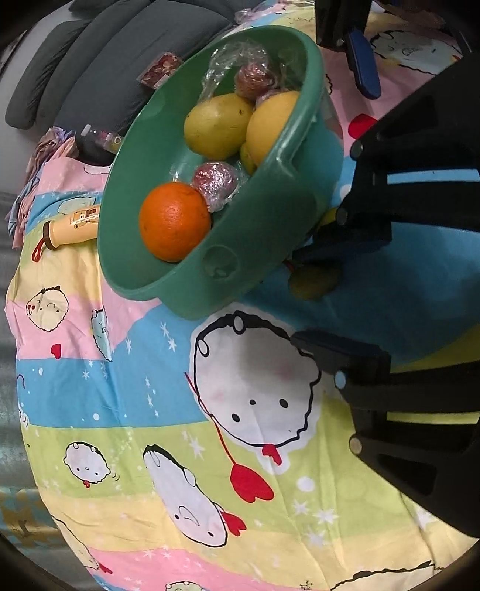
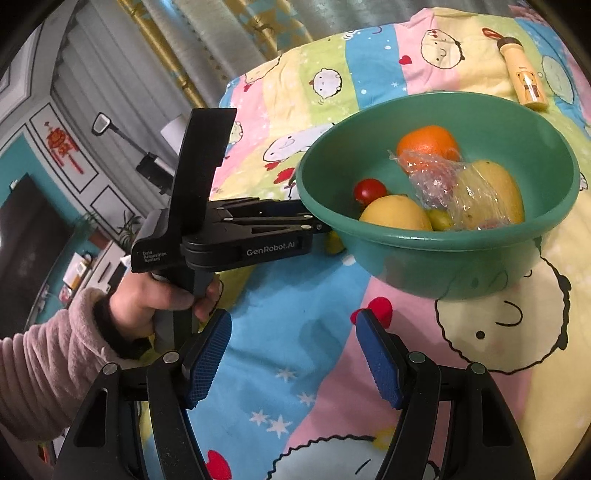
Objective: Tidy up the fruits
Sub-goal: 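Close the left gripper on a green olive while the right gripper moves toward another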
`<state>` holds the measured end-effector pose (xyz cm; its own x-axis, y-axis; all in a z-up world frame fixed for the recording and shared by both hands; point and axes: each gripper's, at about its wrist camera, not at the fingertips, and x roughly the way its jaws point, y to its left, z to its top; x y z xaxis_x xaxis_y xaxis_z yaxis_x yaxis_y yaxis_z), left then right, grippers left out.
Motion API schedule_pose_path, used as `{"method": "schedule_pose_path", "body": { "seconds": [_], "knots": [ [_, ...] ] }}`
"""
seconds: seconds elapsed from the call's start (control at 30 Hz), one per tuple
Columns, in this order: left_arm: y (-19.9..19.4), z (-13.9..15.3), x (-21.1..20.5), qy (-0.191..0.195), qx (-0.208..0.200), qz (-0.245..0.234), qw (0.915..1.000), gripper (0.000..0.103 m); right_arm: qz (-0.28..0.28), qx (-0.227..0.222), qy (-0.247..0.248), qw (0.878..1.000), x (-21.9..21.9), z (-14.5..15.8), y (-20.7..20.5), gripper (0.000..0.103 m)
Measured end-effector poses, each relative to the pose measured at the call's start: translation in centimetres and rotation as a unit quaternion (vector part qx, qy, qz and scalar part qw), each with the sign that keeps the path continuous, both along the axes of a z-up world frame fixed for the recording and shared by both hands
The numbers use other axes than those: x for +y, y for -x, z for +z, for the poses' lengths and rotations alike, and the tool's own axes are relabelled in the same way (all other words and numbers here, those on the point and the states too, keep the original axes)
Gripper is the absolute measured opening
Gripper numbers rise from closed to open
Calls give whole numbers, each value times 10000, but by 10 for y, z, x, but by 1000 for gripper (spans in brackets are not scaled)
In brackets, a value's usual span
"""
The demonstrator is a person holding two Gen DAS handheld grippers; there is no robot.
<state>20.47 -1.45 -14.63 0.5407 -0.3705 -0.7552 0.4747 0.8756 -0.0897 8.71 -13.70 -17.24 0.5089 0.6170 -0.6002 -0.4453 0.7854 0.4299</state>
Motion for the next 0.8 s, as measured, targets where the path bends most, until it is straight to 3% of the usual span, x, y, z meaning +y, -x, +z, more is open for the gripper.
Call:
{"method": "schedule_pose_path", "body": {
  "seconds": [0.1,0.2,0.33,0.57,0.8],
  "knots": [
    [1,0,-3,128,82,-62,9999,19,-47,27,26,10000,1,-1,-4,71],
    [3,-1,-3,173,69,-61,9998,19,-166,82,82,9998,5,-1,-14,71],
    [5,2,14,540,191,115,9983,19,-220,122,177,9995,15,-1,-21,71],
    [36,26,60,1044,16,372,9938,19,-570,149,483,9971,38,-5,-36,62],
    [71,49,97,1331,-285,419,9898,19,-1328,93,979,9862,63,-7,-53,51]
  ]
}}
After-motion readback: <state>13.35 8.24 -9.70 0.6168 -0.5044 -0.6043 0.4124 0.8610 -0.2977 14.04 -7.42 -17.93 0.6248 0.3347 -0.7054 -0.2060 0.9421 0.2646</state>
